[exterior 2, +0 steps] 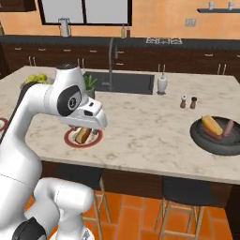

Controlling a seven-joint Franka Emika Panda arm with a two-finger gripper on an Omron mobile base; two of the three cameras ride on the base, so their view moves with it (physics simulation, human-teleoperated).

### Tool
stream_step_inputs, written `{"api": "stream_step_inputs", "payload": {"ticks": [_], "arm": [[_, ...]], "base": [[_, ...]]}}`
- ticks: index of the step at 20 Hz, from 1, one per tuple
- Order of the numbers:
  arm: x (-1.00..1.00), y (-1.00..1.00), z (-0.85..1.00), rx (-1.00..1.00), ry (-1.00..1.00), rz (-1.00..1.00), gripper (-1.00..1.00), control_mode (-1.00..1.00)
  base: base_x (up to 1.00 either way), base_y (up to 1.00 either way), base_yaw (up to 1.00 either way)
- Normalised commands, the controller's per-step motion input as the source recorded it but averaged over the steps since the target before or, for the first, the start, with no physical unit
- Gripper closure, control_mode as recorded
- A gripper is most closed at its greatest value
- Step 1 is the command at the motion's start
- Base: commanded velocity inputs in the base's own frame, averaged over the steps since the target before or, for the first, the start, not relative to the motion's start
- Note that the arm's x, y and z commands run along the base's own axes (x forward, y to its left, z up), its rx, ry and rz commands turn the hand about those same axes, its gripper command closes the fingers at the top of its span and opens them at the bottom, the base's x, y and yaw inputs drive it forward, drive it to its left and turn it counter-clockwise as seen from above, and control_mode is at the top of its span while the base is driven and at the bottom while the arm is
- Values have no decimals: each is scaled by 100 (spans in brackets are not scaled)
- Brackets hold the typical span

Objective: Place one bun and one sausage from the bowl on each plate.

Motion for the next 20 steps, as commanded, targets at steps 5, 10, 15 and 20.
{"api": "stream_step_inputs", "payload": {"ticks": [5, 10, 15, 20], "arm": [[0, 0, 0, 0, 0, 0, -100, 100], [0, 0, 0, 0, 0, 0, -100, 100], [0, 0, 0, 0, 0, 0, -100, 100], [0, 0, 0, 0, 0, 0, -100, 100]], "base": [[5, -99, -7], [21, -95, 0], [32, -83, 1], [33, -38, 0]]}}
